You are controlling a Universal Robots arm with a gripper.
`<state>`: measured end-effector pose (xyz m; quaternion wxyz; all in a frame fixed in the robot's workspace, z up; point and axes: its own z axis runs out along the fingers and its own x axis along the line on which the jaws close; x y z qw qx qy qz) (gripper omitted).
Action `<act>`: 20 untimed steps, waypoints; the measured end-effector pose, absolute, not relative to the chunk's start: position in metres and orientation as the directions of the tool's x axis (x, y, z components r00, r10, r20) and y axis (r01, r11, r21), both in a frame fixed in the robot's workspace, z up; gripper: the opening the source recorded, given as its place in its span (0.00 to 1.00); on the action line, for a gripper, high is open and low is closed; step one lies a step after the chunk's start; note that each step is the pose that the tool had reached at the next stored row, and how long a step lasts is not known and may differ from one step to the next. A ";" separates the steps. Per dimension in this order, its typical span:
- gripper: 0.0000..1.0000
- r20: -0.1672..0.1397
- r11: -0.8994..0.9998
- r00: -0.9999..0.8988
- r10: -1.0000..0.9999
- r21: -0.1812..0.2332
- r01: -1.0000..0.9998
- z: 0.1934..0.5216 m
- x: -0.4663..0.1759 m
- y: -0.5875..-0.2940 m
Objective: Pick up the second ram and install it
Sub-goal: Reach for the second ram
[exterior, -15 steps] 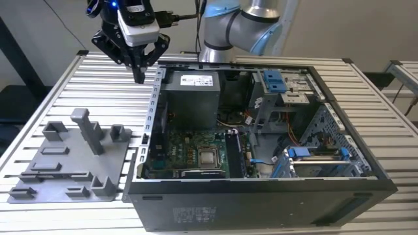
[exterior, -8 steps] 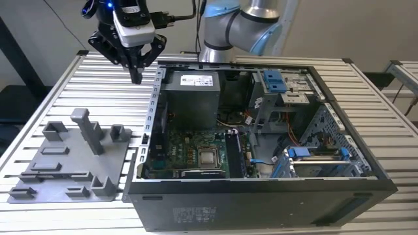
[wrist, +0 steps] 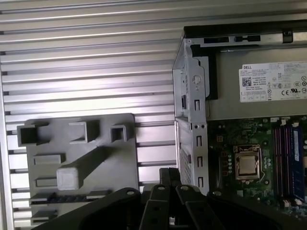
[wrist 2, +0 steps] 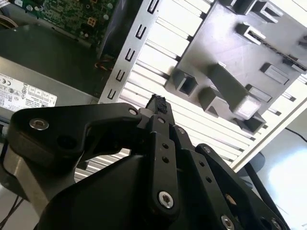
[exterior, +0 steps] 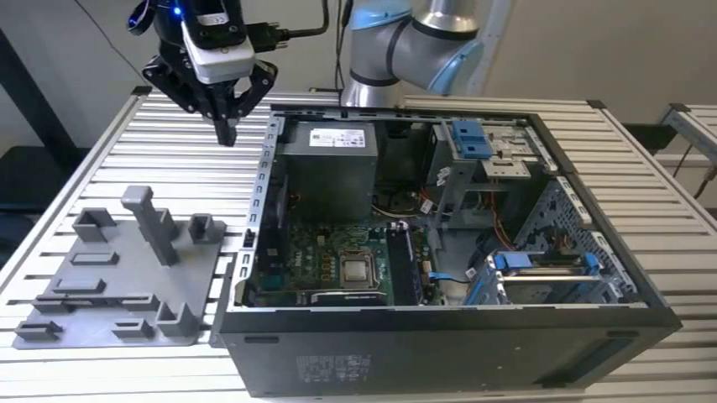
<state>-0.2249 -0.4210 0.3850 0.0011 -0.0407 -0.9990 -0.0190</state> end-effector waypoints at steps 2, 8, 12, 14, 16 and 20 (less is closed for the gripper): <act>0.11 0.004 0.996 -0.997 0.081 0.038 0.082 0.385 -0.227 -0.422; 0.11 0.004 0.996 -0.997 0.081 0.038 0.081 0.385 -0.237 -0.423; 0.11 0.004 0.996 -0.997 0.081 0.038 0.081 0.384 -0.242 -0.423; 0.11 0.004 0.996 -0.997 0.081 0.038 0.081 0.383 -0.244 -0.423; 0.11 0.004 0.996 -0.997 0.081 0.038 0.081 0.383 -0.245 -0.423; 0.11 0.004 0.996 -0.997 0.081 0.038 0.081 0.381 -0.253 -0.423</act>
